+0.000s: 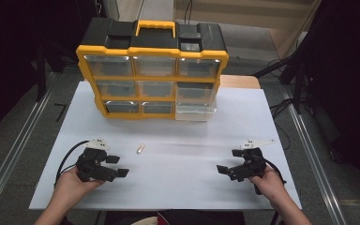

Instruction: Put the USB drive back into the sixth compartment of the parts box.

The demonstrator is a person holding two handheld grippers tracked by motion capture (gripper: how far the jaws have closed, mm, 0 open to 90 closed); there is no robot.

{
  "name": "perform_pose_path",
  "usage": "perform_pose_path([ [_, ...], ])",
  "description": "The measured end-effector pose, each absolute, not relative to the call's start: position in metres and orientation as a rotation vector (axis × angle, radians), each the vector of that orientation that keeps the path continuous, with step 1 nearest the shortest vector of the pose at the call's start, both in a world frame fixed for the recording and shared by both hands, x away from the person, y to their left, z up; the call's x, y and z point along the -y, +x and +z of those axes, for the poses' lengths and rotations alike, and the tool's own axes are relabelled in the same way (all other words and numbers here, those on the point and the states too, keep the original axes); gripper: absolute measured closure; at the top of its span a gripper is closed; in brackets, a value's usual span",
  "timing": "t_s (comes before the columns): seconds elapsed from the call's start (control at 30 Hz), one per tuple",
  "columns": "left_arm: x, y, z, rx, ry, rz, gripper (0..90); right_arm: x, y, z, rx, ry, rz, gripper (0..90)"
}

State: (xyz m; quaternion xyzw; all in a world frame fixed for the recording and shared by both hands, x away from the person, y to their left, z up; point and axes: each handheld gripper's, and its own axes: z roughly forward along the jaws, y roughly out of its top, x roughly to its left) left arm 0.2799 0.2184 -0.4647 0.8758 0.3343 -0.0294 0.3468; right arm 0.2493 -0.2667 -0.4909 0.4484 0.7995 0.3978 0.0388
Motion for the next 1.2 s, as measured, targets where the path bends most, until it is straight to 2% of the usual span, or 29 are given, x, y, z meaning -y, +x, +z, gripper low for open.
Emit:
perform_pose_path([
  [0.27, -0.217, 0.279, -0.464, -0.865, 2.259, -0.102, 42.8, 0.267, 0.247, -0.491, -2.455, 1.357, 1.215, 0.0],
  [0.5, -0.218, 0.276, -0.460, -0.889, 2.189, -0.097, 42.7, 0.266, 0.247, -0.491, -2.463, 1.337, 1.214, 0.0],
  [0.8, -0.217, 0.274, -0.459, -0.813, 2.153, -0.064, 42.6, 0.265, 0.247, -0.491, -2.477, 1.317, 1.213, 0.0],
  [0.97, -0.217, 0.277, -0.459, -0.867, 2.182, -0.105, 42.8, 0.264, 0.246, -0.491, -2.485, 1.307, 1.215, 0.0],
  [1.1, -0.217, 0.278, -0.455, -0.833, 2.204, -0.055, 43.3, 0.264, 0.246, -0.491, -2.486, 1.304, 1.217, 0.0],
  [1.2, -0.217, 0.279, -0.457, -0.841, 2.215, -0.068, 39.3, 0.264, 0.246, -0.491, -2.488, 1.305, 1.216, 0.0],
])
